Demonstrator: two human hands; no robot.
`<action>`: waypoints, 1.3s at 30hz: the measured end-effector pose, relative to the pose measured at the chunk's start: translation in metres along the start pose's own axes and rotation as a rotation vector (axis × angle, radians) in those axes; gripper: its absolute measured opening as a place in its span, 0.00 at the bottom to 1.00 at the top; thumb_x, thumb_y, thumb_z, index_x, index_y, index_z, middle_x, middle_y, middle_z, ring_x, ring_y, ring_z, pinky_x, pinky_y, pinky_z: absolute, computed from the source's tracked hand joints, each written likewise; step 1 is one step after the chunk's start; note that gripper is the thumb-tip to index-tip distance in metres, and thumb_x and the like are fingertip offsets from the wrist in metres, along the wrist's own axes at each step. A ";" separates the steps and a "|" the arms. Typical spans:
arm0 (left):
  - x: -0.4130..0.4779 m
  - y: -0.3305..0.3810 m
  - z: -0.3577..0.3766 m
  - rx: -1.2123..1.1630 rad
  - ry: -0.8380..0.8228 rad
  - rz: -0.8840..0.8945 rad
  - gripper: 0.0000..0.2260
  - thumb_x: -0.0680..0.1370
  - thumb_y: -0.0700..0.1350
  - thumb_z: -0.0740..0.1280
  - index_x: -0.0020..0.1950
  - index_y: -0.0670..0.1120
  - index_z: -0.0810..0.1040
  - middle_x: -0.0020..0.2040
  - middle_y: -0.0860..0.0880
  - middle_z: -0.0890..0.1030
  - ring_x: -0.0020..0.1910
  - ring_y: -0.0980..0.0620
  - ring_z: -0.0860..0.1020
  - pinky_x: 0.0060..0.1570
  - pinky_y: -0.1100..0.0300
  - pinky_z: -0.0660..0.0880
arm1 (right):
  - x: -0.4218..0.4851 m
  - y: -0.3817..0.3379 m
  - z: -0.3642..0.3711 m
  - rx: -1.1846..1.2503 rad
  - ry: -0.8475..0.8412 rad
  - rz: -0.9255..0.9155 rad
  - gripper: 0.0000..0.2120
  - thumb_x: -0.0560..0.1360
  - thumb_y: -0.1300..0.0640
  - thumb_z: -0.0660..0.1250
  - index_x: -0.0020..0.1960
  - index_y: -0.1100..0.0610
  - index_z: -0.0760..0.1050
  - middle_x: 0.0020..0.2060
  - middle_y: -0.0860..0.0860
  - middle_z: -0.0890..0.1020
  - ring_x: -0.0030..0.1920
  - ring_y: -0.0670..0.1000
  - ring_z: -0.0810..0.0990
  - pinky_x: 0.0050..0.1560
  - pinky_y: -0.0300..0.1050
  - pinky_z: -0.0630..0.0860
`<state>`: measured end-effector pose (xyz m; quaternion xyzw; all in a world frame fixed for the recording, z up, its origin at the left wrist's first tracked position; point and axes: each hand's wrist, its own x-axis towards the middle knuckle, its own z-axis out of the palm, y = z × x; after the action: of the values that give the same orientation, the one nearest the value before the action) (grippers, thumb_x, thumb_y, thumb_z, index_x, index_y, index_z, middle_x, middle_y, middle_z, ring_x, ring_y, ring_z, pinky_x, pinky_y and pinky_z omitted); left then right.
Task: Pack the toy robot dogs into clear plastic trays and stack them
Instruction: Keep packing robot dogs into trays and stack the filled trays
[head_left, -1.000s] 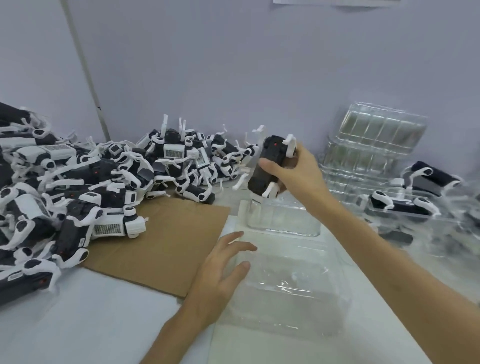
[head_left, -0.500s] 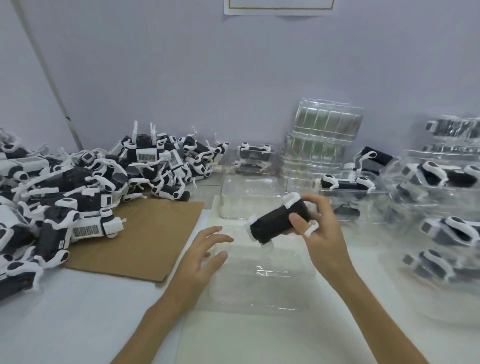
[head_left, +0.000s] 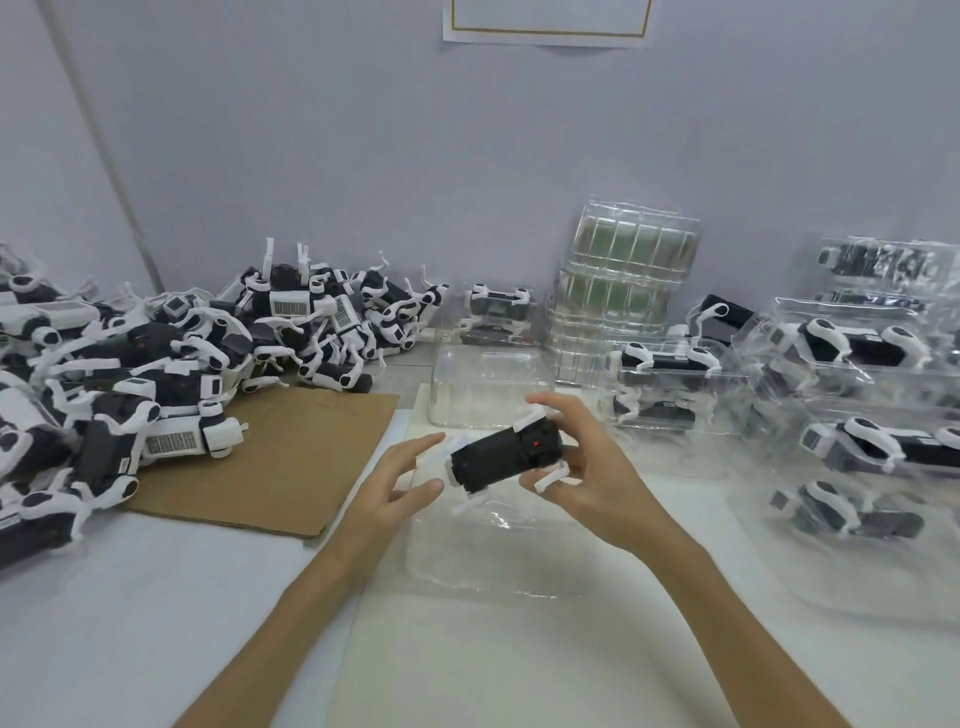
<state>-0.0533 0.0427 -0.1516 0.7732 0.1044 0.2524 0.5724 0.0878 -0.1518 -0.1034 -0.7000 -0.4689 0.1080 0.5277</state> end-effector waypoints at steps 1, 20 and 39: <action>0.000 0.001 0.000 -0.016 -0.007 -0.013 0.24 0.71 0.53 0.67 0.68 0.58 0.74 0.69 0.59 0.73 0.62 0.72 0.70 0.53 0.75 0.69 | -0.001 -0.001 -0.002 -0.010 -0.033 -0.001 0.33 0.73 0.67 0.71 0.68 0.39 0.68 0.53 0.40 0.79 0.49 0.49 0.84 0.52 0.37 0.77; 0.006 -0.009 -0.002 0.081 0.061 0.005 0.34 0.68 0.63 0.69 0.73 0.61 0.67 0.72 0.64 0.69 0.72 0.64 0.65 0.70 0.59 0.64 | -0.005 -0.026 -0.013 -0.093 0.198 -0.422 0.19 0.68 0.79 0.70 0.51 0.60 0.82 0.51 0.52 0.83 0.58 0.51 0.81 0.60 0.44 0.78; 0.006 0.018 -0.012 0.033 0.590 0.190 0.15 0.71 0.46 0.74 0.53 0.62 0.80 0.45 0.58 0.84 0.43 0.58 0.82 0.42 0.68 0.75 | -0.010 -0.023 0.033 -0.085 0.430 -0.363 0.28 0.70 0.81 0.63 0.57 0.52 0.80 0.63 0.46 0.77 0.63 0.50 0.77 0.54 0.39 0.78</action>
<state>-0.0571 0.0497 -0.1304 0.6819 0.1972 0.5168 0.4786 0.0490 -0.1381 -0.1015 -0.6329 -0.4682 -0.1589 0.5958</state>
